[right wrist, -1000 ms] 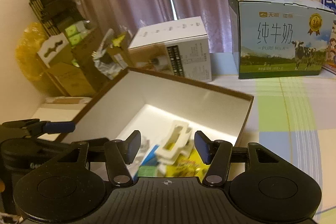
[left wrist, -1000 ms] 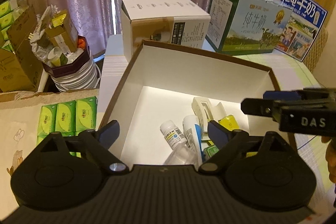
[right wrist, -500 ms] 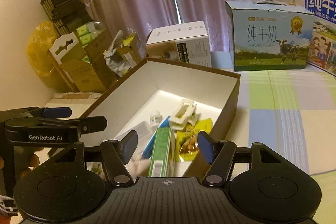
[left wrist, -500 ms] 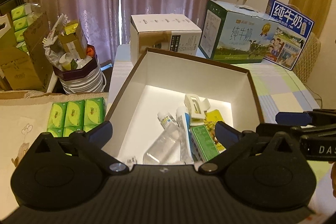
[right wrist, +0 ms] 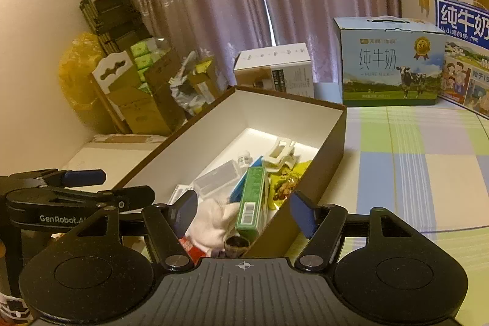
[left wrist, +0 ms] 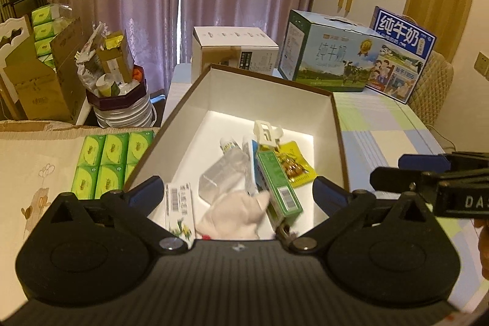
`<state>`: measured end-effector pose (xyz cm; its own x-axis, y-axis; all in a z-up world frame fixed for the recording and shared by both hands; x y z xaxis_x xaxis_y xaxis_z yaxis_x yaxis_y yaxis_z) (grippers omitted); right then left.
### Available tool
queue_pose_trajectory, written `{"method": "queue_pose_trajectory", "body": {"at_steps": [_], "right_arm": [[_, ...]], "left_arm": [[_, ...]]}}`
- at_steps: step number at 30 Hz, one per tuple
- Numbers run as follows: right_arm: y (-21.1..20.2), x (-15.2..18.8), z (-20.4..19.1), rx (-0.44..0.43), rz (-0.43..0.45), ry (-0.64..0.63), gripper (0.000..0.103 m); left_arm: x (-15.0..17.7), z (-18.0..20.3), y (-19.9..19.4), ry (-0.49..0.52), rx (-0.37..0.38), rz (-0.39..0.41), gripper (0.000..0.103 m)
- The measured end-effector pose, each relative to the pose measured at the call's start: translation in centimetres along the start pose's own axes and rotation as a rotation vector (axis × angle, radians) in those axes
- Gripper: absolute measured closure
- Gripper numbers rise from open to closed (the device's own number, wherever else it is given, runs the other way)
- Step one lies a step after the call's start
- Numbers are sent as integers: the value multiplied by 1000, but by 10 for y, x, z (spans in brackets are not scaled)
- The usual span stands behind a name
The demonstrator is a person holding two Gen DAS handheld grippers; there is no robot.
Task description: Organize objects
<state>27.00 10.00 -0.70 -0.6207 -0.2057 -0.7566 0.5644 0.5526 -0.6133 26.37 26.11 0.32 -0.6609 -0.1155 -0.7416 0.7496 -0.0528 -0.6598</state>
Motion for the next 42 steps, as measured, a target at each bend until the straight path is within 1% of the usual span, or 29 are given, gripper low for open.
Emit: {"method": "queue_pose_trajectory", "body": {"at_steps": [8, 18, 28, 36, 42], "right_arm": [[-27, 22, 9, -18, -7, -19, 38], [-67, 51, 38, -34, -41, -35, 38], [-115, 83, 83, -35, -86, -42, 38], [-155, 108, 117, -29, -98, -34, 38], [-179, 123, 132, -37, -101, -42, 38]], "left_arm": [[27, 20, -34, -28, -4, 6, 1], [61, 56, -64, -84, -37, -13, 1], [93, 117, -80, -98, -84, -41, 1], [118, 173, -93, -95, -86, -59, 1], [136, 204, -99, -103, -95, -71, 1]]}}
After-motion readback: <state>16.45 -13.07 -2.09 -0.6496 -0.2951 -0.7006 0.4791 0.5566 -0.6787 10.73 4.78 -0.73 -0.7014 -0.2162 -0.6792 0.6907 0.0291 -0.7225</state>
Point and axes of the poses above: each gripper's, at about its wrist camera, not at the fingertips, and y roughly the way its jaws point, z to its right, x to its underside, the point moved 4 cm from there along y, roughly the way its jaws point, and after that the axes turned 2 degrees about -y, right-handed, at the moved point
